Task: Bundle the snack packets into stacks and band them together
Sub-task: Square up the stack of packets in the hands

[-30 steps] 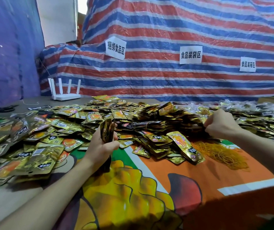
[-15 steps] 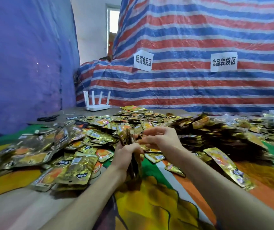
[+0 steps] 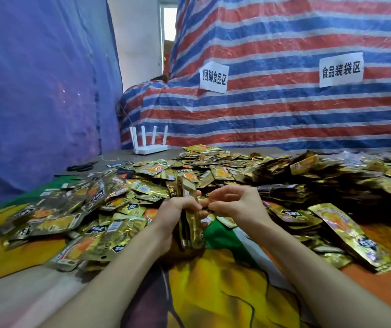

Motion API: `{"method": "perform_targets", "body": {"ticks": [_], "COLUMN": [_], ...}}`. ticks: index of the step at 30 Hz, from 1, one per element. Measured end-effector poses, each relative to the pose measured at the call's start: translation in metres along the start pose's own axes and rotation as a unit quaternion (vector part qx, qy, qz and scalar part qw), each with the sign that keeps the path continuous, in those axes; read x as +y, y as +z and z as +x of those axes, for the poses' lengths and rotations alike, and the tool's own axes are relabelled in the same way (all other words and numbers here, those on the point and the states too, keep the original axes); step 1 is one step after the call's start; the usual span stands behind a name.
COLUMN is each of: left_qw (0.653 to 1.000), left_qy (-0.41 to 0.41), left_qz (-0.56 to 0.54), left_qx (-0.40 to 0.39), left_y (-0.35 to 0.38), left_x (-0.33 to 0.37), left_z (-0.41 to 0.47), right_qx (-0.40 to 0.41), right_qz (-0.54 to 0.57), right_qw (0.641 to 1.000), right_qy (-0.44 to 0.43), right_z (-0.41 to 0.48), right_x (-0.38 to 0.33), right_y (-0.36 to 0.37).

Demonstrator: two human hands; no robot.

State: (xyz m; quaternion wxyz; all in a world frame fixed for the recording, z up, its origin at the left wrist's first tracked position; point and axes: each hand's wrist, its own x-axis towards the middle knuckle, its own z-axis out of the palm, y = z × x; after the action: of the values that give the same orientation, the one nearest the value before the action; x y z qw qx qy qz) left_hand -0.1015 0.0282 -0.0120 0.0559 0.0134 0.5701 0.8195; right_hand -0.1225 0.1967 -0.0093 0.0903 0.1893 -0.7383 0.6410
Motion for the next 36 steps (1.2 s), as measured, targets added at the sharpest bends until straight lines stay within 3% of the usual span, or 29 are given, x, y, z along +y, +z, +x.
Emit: {"method": "perform_targets", "body": {"ticks": [6, 14, 21, 26, 36], "left_qw": [1.0, 0.999, 0.998, 0.994, 0.985], "left_qy": [0.014, 0.005, 0.018, 0.065, 0.126], "left_qz": [-0.006, -0.01, -0.005, 0.028, 0.086], "left_qx": [0.023, 0.031, 0.052, 0.088, 0.083], "left_y": [0.0, 0.003, 0.003, 0.005, 0.005], "left_x": [-0.001, 0.001, -0.001, -0.004, 0.001], "left_z": [0.0, -0.002, -0.001, -0.001, -0.009], "right_qx": [-0.017, 0.027, -0.031, -0.039, -0.082], "right_qz": [0.069, 0.05, 0.018, 0.058, 0.152], "right_qw": [0.997, 0.998, 0.999, 0.997, 0.984], "right_qy": [0.011, 0.002, -0.001, -0.008, 0.032], "right_z": [-0.001, 0.002, -0.001, -0.003, -0.002], "right_x": [-0.001, 0.002, 0.002, -0.001, -0.011], "right_y": [0.002, 0.003, 0.003, 0.006, 0.004]}}
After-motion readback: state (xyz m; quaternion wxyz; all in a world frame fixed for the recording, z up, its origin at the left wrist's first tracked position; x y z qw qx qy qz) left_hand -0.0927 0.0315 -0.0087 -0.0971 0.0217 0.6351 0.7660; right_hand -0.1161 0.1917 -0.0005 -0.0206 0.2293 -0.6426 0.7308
